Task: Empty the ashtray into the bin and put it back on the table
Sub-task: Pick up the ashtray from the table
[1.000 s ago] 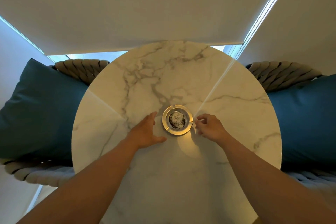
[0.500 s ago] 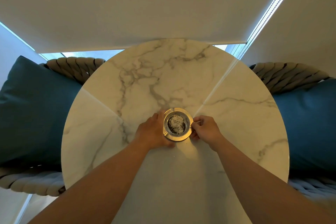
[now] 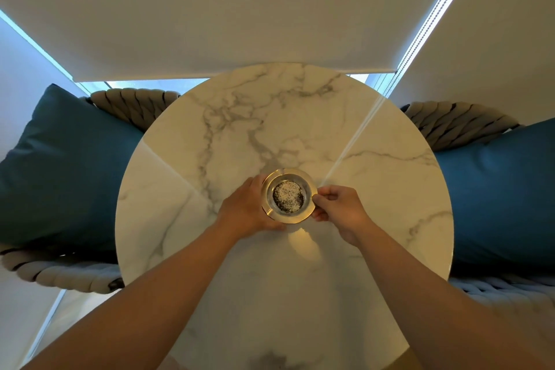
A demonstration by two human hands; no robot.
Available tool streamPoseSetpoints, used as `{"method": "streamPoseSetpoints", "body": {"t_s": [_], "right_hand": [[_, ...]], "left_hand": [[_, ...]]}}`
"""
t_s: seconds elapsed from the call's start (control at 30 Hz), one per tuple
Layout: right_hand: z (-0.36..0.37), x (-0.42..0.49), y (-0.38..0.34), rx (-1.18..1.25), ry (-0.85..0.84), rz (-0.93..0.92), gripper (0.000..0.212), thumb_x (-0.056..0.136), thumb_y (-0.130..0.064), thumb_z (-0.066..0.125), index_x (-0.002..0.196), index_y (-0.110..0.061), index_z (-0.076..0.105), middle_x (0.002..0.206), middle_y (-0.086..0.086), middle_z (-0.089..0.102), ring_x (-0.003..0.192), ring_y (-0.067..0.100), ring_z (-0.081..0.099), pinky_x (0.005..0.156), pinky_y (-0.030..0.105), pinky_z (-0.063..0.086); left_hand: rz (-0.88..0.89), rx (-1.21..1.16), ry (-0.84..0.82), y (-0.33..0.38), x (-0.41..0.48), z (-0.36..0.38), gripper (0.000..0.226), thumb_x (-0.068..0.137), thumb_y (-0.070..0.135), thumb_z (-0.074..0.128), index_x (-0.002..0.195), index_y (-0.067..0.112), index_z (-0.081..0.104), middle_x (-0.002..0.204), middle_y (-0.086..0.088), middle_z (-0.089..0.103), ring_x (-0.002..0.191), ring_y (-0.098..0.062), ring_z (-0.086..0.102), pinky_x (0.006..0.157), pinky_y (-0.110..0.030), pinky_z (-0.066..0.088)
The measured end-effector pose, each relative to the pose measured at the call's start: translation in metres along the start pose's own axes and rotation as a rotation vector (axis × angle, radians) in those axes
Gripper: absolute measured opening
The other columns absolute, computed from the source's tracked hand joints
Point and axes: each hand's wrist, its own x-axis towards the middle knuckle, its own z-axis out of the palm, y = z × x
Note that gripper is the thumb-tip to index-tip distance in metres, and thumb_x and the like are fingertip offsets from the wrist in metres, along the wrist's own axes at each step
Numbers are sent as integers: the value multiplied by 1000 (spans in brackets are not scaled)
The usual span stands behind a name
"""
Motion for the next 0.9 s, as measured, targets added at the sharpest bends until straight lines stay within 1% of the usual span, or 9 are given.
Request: {"method": "streamPoseSetpoints", "body": {"t_s": [0.07,0.13,0.23,0.27,0.33,0.5,0.67,0.77,0.9], "right_hand": [[-2,-18,-3,71,-44,-3,21,92,1,60,107,16,61,69,17,63,53,22,58,54,28,52],[-2,-44,-5,136,-87,-12,22,92,0,61,107,17,61,69,17,63,52,20,59,54,27,53],[0,-81,-9,220,-128,-25,23,92,1,60,108,17,60,69,16,63,50,17,60,51,24,53],[1,-93,-10,247,-136,-27,23,92,1,60,108,17,60,68,15,64,50,16,61,51,24,53],[3,-115,-12,299,-151,-35,22,92,0,59,108,16,61,65,13,66,50,16,61,50,23,53],[11,-167,-12,361,-160,-82,19,93,0,57,105,14,61,65,14,65,51,16,62,50,23,53],[22,-204,-5,357,-101,-139,14,92,1,58,102,10,61,65,17,63,49,18,61,48,24,53],[26,-219,-1,332,-79,-168,11,92,0,59,100,8,60,65,20,63,49,21,62,49,26,53],[27,-234,3,325,-110,-194,5,92,-2,60,94,2,62,63,18,66,51,23,63,49,27,54]], "left_hand": [[36,-48,21,-1,-13,-5,107,32,64,83,126,44,38,117,16,54,106,-8,55,89,-40,51],[82,-102,43,-1,-34,-11,107,31,61,87,125,49,37,114,22,54,100,0,53,86,-35,51],[177,-195,66,1,-64,-23,105,32,55,92,121,57,38,105,38,54,87,15,52,70,-11,45],[201,-224,68,3,-74,-29,104,33,53,93,120,60,37,103,43,53,83,18,51,66,-7,43],[234,-280,68,5,-92,-37,104,34,49,96,120,62,37,101,44,54,80,17,53,65,-3,41],[278,-374,43,4,-131,-49,107,34,49,96,125,56,40,99,27,61,78,-5,60,67,-17,52],[309,-374,14,1,-158,-55,108,35,50,95,125,58,37,97,24,60,78,-9,59,67,-19,53],[315,-357,-12,2,-169,-61,109,36,50,95,128,54,36,94,14,62,80,-15,60,70,-26,56],[304,-359,-38,7,-187,-66,110,38,52,93,132,48,36,101,8,63,88,-21,63,76,-39,58]]}}
